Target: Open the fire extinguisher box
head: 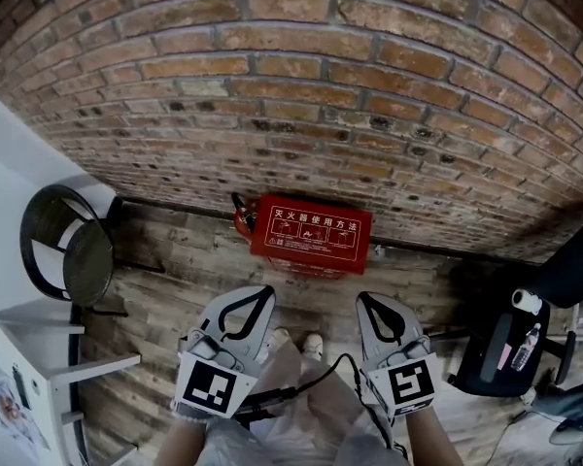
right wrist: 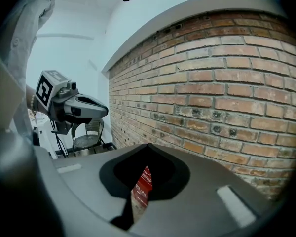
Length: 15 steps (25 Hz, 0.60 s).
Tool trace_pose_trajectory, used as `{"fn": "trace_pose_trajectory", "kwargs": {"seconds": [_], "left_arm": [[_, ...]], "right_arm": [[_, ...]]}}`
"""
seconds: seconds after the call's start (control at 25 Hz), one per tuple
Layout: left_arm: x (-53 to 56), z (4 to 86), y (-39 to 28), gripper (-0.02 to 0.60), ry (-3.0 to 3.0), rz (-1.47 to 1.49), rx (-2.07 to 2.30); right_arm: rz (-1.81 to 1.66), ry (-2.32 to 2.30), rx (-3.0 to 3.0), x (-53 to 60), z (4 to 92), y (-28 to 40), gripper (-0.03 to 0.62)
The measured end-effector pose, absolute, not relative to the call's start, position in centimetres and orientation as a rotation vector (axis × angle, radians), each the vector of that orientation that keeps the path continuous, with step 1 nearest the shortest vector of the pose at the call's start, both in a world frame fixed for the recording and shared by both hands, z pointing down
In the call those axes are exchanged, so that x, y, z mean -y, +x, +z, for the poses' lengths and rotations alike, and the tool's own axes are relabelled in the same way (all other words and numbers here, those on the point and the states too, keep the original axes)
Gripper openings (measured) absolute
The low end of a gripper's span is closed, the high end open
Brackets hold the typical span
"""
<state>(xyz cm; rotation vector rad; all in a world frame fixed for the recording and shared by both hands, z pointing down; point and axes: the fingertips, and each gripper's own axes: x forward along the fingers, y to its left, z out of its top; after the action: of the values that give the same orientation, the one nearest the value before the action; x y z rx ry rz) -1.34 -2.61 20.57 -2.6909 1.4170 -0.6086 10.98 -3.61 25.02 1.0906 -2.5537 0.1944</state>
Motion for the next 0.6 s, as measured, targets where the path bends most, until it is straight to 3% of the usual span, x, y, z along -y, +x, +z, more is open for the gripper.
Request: {"fn": "trace_pose_trajectory", "kwargs": {"seconds": [0.6], "left_arm": [[5.2,31.0,-3.6,-0.002,-2.798,-0.662,-1.405]], "right_arm": [[0.338,0.95,2.54,5.7,35.4,6.7,0.008]]}}
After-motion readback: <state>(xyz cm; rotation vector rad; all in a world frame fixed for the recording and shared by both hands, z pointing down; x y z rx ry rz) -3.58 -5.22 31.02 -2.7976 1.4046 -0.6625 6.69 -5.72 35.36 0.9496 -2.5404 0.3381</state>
